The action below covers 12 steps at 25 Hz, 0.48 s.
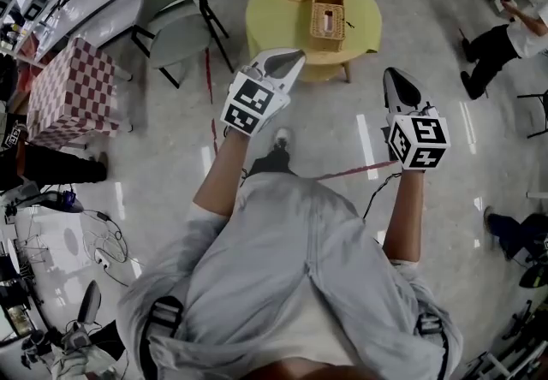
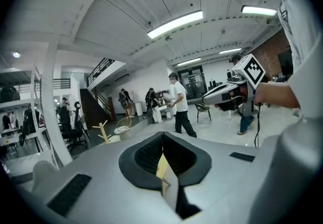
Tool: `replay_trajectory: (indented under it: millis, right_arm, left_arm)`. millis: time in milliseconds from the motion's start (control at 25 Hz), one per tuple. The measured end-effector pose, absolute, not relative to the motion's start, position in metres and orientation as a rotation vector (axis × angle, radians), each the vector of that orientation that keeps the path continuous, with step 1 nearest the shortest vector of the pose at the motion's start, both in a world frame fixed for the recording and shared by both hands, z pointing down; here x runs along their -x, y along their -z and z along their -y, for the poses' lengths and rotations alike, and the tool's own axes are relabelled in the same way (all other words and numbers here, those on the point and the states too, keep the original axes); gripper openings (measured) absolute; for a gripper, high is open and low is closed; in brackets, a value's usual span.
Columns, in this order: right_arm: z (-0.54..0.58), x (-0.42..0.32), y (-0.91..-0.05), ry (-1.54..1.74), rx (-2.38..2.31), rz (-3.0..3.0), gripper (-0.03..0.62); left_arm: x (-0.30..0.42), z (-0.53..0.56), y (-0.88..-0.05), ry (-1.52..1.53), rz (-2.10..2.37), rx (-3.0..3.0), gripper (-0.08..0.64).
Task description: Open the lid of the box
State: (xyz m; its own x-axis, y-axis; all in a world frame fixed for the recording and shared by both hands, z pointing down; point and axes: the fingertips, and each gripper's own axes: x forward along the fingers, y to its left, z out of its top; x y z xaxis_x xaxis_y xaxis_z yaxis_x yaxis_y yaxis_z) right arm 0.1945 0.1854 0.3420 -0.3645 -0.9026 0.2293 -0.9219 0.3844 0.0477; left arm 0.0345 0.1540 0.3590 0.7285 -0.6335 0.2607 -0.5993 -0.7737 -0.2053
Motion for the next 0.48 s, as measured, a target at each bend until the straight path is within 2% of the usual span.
replay_trajectory:
  millis: [480]
  right_arm:
    - [-0.087, -0.192, -0.358, -0.119, -1.630, 2.340, 0.023]
  left_arm:
    - [-0.035, -0.042, -0.375, 0.471, -0.961, 2.853, 0.030]
